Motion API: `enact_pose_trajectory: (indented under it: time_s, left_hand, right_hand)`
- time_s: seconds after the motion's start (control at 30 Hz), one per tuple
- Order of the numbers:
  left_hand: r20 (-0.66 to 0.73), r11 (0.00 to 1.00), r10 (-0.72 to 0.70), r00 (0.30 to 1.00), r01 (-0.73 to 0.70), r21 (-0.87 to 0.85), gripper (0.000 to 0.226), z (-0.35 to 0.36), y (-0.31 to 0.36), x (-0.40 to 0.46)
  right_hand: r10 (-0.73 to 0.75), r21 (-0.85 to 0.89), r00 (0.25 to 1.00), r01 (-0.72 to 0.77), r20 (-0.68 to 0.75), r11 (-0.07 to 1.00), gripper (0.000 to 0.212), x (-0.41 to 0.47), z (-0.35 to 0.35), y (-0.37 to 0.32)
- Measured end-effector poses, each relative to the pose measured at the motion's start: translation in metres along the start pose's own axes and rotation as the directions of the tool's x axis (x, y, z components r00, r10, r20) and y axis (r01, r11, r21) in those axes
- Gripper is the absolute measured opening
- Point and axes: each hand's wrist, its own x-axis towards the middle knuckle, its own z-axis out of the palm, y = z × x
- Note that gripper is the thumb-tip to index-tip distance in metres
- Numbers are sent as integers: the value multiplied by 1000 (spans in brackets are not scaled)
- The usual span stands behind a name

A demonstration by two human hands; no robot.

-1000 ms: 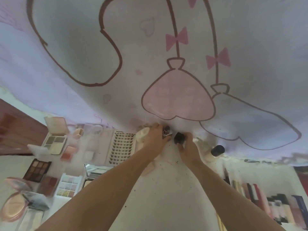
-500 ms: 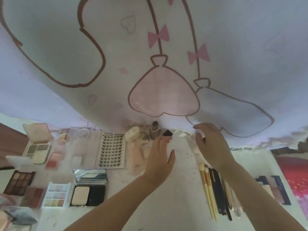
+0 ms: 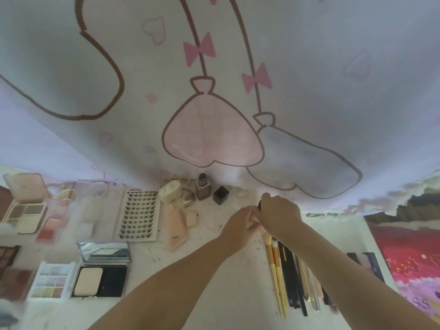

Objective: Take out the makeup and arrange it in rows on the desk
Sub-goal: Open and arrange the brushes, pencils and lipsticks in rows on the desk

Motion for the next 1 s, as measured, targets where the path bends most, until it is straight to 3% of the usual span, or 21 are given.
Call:
enact_pose_trajectory:
  time_s: [0.13, 0.27, 0.37, 0.43, 0.57, 0.7, 0.83, 0.87, 1.0]
  left_hand:
    - [-128, 999, -43, 991, 39, -38, 21, -34, 6, -26]
    - [-194, 996, 50, 980, -64, -63, 19, -80, 30, -62]
    - [-200, 995, 65, 978, -80, -66, 36, -110, 54, -88]
    - [-126, 983, 84, 988, -103, -154, 42, -128, 68, -104]
    - [23, 971, 158, 987, -151, -183, 19, -154, 84, -140]
    - [-13, 982, 164, 986, -165, -88, 7, -163, 85, -167]
    - [-46, 977, 212, 976, -213, -6, 10, -165, 80, -184]
    - [-48, 976, 219, 975, -218, 12, 10, -166, 79, -188]
    - [-73, 976, 216, 974, -216, 16, 14, -173, 71, -202]
  right_hand:
    - [-153, 269, 988, 139, 33, 953, 30, 1, -21, -7]
    - [-265, 546, 964, 213, 17, 810, 34, -6, -56, -18]
    - [-343, 553, 939, 290, -9, 781, 35, -20, -79, -31]
    - [-392, 583, 918, 347, -51, 734, 30, -33, -91, -38]
    - [-526, 631, 849, 439, -57, 640, 5, -67, -108, -49]
    - [-578, 745, 813, 342, 71, 573, 14, -95, -126, -58]
    - [-431, 662, 901, 299, 42, 688, 46, -113, -126, -78]
    - [-405, 646, 914, 298, 18, 703, 46, -115, -124, -81]
    - [-503, 680, 864, 391, -38, 621, 10, -128, -122, -84]
